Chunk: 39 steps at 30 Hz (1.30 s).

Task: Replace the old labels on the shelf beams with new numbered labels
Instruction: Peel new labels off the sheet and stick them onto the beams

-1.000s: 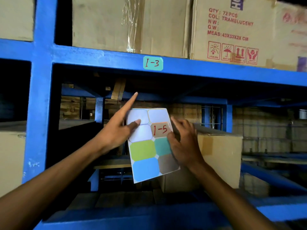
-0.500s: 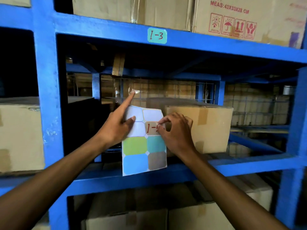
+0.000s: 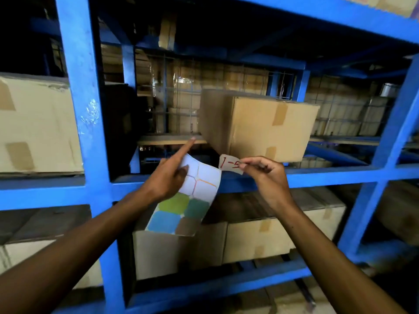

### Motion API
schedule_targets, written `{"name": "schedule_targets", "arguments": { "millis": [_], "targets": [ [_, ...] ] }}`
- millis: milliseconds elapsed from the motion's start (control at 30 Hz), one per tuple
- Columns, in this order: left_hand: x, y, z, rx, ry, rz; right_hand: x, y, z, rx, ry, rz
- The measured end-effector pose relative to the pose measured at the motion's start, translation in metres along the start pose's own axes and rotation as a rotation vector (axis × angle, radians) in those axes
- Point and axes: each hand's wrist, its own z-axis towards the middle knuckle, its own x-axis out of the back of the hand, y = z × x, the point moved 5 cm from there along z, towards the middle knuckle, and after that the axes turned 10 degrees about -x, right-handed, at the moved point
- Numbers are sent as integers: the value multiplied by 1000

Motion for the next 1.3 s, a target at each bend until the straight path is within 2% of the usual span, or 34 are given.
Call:
{"name": "schedule_targets", "arguments": {
  "millis": [133, 233, 500, 933, 1300],
  "targets": [
    [-27, -5, -20, -74, -151, 13, 7, 43, 3, -89, 28, -152],
    [-47, -7, -33, -132, -267, 123, 5, 68, 5, -116, 5, -256],
    [-84, -32, -38, -135, -485, 405, -5, 92, 20, -105, -14, -301],
    [-113, -37, -7, -68, -648, 734, -5, 106, 33, -95, -17, -328],
    [-114, -39, -10, -114, -587, 791, -7, 109, 43, -56, 75, -359]
  ]
}}
